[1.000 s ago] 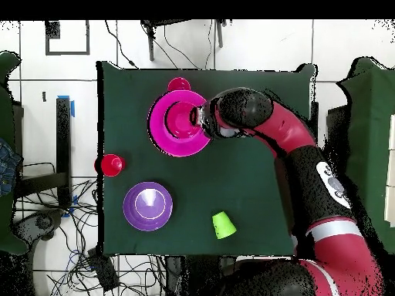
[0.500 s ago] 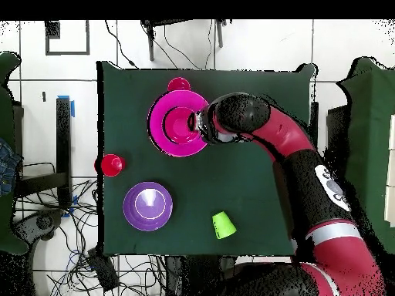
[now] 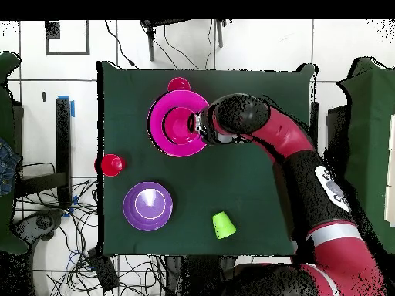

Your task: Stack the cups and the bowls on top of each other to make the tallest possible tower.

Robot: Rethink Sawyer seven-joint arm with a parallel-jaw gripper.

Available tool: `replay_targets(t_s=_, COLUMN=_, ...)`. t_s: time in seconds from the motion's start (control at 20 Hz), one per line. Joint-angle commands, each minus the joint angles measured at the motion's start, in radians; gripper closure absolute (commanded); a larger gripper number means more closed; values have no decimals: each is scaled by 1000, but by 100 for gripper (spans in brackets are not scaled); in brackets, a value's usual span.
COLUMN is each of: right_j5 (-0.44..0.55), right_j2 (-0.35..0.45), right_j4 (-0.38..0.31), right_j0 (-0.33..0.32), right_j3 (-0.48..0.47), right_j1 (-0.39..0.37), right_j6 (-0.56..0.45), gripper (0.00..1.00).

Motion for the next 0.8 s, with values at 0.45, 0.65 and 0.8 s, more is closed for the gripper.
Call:
replay_targets(t_s=0.45, right_j5=-126, right_j2=-9, right_j4=-66, right_j0=4, right_j3=113, right_j1=66, right_j6=64, gripper=0)
replay_targets(t_s=0.65, right_j5=-130, right_j2=-24, right_j4=-60, right_j0=10, right_j3=113, right_j1=68, right_j6=83, gripper=0)
replay_targets(t_s=0.8, right_j5=-123, right_j2=-26, right_j4=-58, right_j0=14, right_j3=109, right_j1=67, right_j6=83, gripper=0)
